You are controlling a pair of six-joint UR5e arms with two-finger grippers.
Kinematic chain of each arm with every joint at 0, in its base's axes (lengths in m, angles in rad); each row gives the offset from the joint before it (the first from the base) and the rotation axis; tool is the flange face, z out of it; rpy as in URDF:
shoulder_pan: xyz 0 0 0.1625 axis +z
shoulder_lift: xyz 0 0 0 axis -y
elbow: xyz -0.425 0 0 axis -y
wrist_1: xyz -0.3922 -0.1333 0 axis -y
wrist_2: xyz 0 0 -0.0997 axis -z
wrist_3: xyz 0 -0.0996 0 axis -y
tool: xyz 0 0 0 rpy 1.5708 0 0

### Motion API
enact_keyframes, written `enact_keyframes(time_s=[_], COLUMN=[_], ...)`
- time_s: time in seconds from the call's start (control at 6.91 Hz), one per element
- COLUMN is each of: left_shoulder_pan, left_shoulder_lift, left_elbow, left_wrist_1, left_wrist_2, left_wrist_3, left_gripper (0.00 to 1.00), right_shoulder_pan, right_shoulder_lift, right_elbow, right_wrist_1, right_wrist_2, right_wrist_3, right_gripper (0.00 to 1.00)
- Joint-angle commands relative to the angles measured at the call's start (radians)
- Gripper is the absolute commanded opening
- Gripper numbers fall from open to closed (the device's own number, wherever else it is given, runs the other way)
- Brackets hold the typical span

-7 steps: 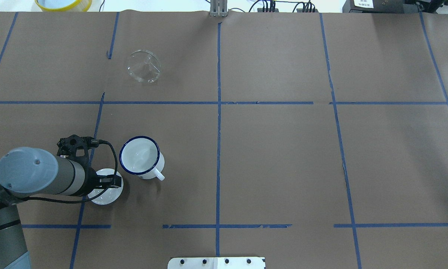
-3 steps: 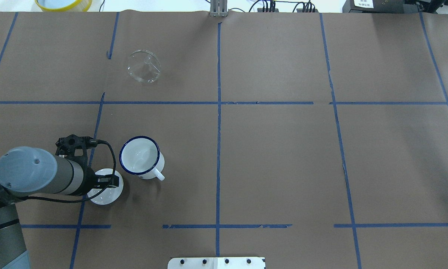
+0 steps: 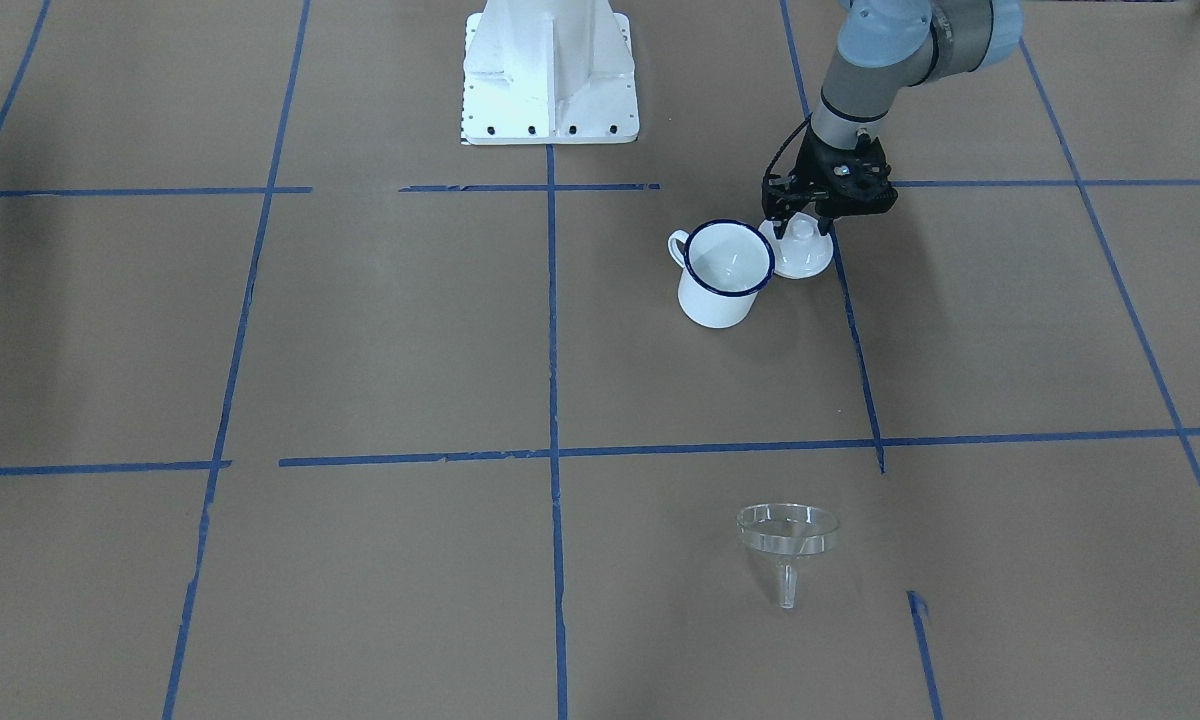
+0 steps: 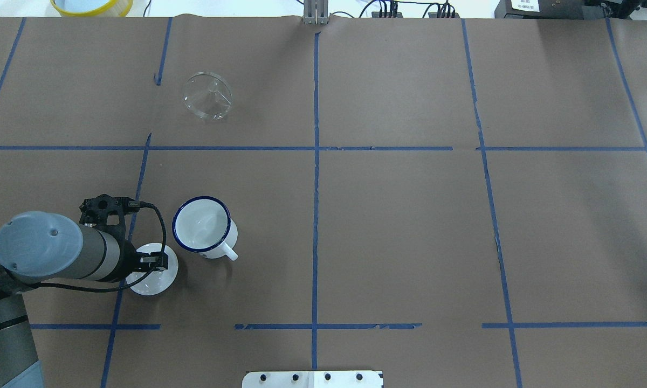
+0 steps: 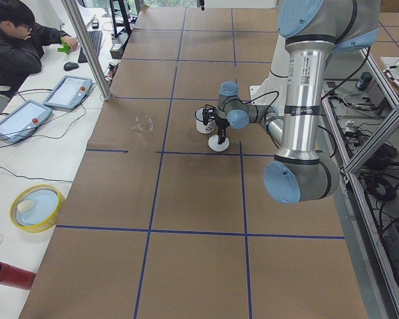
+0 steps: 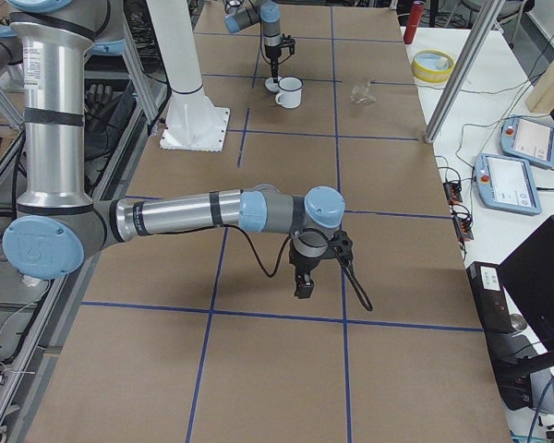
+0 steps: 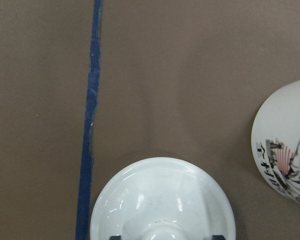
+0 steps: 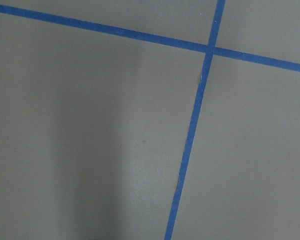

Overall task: Remove funnel from cup
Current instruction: 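Grasp the small white cup with the left gripper and lift it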

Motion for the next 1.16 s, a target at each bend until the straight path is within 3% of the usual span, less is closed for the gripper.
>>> enact_keyframes(time_s=[0.0, 0.29, 0.58, 1.01], left_shoulder_pan=[-0.005, -0.011, -0.072, -0.132], left_shoulder_lift=[-0.008, -0.010, 0.022, 0.007], left_elbow=[-0.007, -0.018, -0.105, -0.318], left_wrist_1=[0.000, 0.003, 0.015, 0.277], left_wrist_2=[0.000, 0.000, -0.006, -0.031], left_wrist_3=[-0.001, -0.001, 0.004, 0.086], left_gripper=[0.15, 0.00, 0.00, 0.00], right_shoulder_pan=[0.000, 0.000, 0.000, 0.000], right_shoulder_lift=[0.002, 0.000, 0.000, 0.000], right_elbow=[-0.001, -0.001, 0.001, -0.001], right_wrist_1=[0.000, 0.000, 0.000, 0.000], right_wrist_2=[0.000, 0.000, 0.000, 0.000], right_wrist_3=[0.000, 0.000, 0.000, 0.000], right_gripper=[1.00, 1.00, 1.00, 1.00])
